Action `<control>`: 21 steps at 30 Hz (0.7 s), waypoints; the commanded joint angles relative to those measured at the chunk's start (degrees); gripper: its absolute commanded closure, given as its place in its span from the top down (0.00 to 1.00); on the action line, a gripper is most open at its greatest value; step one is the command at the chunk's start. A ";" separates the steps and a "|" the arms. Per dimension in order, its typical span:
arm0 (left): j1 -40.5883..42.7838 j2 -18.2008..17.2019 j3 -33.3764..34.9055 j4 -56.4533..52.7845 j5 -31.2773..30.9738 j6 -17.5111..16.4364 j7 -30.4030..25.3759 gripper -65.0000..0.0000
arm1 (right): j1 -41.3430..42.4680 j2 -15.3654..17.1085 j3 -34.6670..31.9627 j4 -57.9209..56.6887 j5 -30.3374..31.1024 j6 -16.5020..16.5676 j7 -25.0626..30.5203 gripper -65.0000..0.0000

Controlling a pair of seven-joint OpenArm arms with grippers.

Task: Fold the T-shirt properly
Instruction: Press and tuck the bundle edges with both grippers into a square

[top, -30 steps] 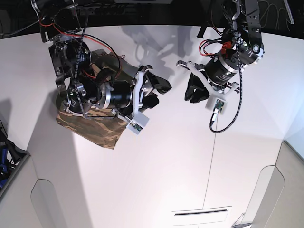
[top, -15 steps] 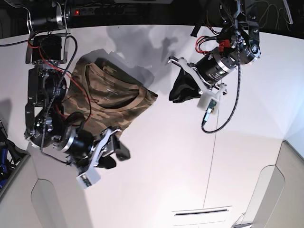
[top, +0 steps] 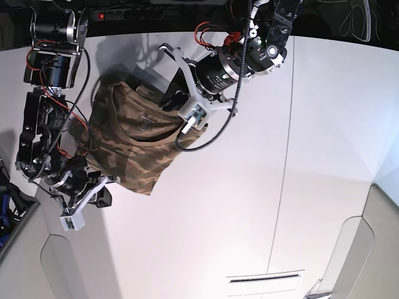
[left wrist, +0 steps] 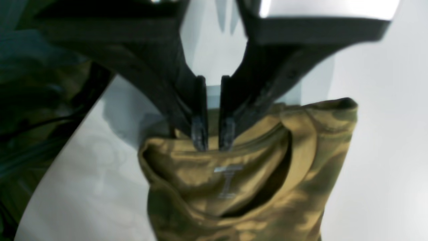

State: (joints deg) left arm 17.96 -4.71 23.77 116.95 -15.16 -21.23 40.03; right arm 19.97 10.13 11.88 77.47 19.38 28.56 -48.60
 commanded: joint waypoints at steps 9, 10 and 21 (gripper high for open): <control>-6.67 5.97 0.52 -12.63 0.22 0.07 -1.68 0.11 | 1.20 1.33 0.22 -6.10 0.72 0.20 2.51 0.00; -7.41 5.99 0.52 -14.25 0.17 0.07 -1.75 0.11 | 1.11 1.49 0.22 -6.19 0.72 0.20 2.47 0.00; -10.64 5.95 -5.42 -21.90 1.36 0.07 -3.74 0.11 | 1.07 1.62 0.22 -6.23 5.79 1.95 -3.69 0.00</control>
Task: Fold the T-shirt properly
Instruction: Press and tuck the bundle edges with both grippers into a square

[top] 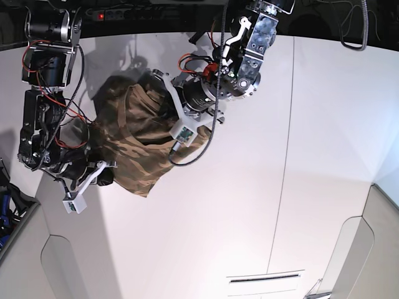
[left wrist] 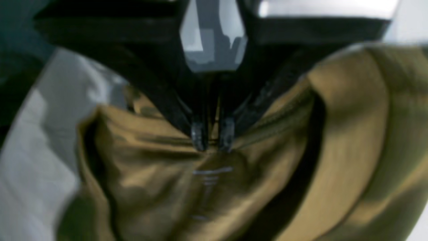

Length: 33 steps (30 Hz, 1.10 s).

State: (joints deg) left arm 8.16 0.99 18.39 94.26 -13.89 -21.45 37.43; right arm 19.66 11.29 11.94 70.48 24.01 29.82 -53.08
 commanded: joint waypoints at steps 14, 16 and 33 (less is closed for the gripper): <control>-7.65 -1.66 -12.52 -3.96 0.35 0.22 0.09 0.11 | -8.66 0.09 0.15 4.13 16.55 3.02 -4.44 0.00; -8.63 -2.14 -12.52 -4.44 0.90 0.24 0.09 0.11 | -10.60 0.11 0.15 6.03 16.94 3.04 -4.63 0.00; -0.52 -8.48 -12.52 16.31 -7.80 -3.69 6.80 0.11 | -8.66 0.11 1.70 12.55 10.19 2.97 1.33 0.00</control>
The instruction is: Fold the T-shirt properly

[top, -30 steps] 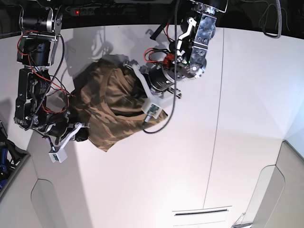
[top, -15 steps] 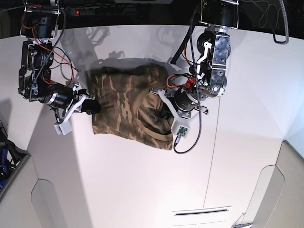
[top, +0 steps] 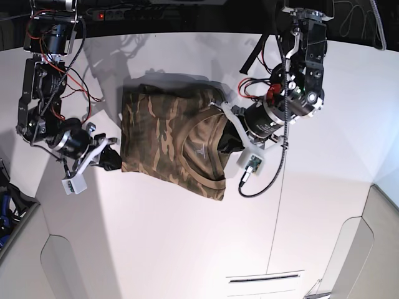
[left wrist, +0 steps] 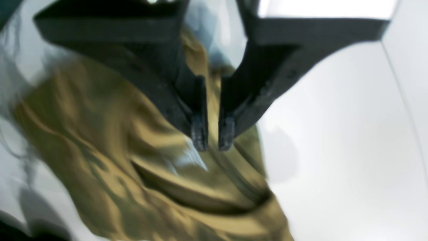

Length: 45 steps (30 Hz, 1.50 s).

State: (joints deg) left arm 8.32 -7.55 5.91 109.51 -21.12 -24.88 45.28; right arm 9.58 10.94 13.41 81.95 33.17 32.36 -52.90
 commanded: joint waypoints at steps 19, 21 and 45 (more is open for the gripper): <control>10.10 2.40 0.02 -1.62 -4.85 -0.46 -1.40 0.11 | 10.73 0.46 -14.86 -11.65 -2.38 0.48 6.86 0.00; 8.37 2.97 0.02 -3.93 -3.80 -0.48 -1.70 0.11 | 10.67 0.44 -16.70 -12.46 -2.29 0.48 6.62 0.00; -5.92 2.93 0.00 -14.88 3.26 -0.17 -2.16 0.11 | -11.41 -0.87 -12.02 5.86 8.83 1.33 -2.67 0.00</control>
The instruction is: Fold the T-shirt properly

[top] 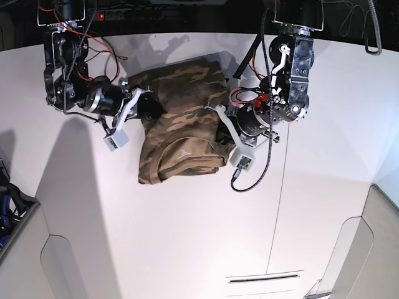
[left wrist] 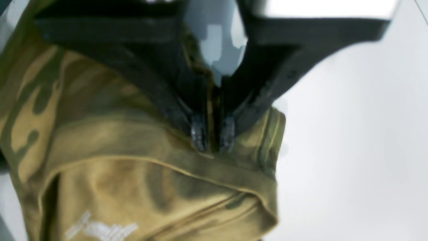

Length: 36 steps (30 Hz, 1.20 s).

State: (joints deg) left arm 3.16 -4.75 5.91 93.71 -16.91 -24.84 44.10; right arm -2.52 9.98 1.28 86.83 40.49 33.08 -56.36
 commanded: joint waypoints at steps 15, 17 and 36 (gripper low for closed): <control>1.77 -1.99 -0.02 10.49 -1.49 -0.24 1.40 0.11 | -1.97 0.00 8.63 7.69 -0.42 0.59 -1.46 0.00; 4.02 -3.52 -0.15 14.51 -1.57 -0.24 1.86 0.11 | -2.10 0.02 11.50 9.07 -0.35 0.59 -4.00 0.00; 38.10 -14.40 -19.19 31.80 -10.40 -1.92 8.70 0.11 | -21.77 13.40 20.13 12.48 11.61 1.25 -10.58 0.00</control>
State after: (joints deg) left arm 40.86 -19.09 -13.23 124.49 -26.65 -26.24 53.32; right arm -24.23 22.52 20.97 98.54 51.05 34.11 -67.16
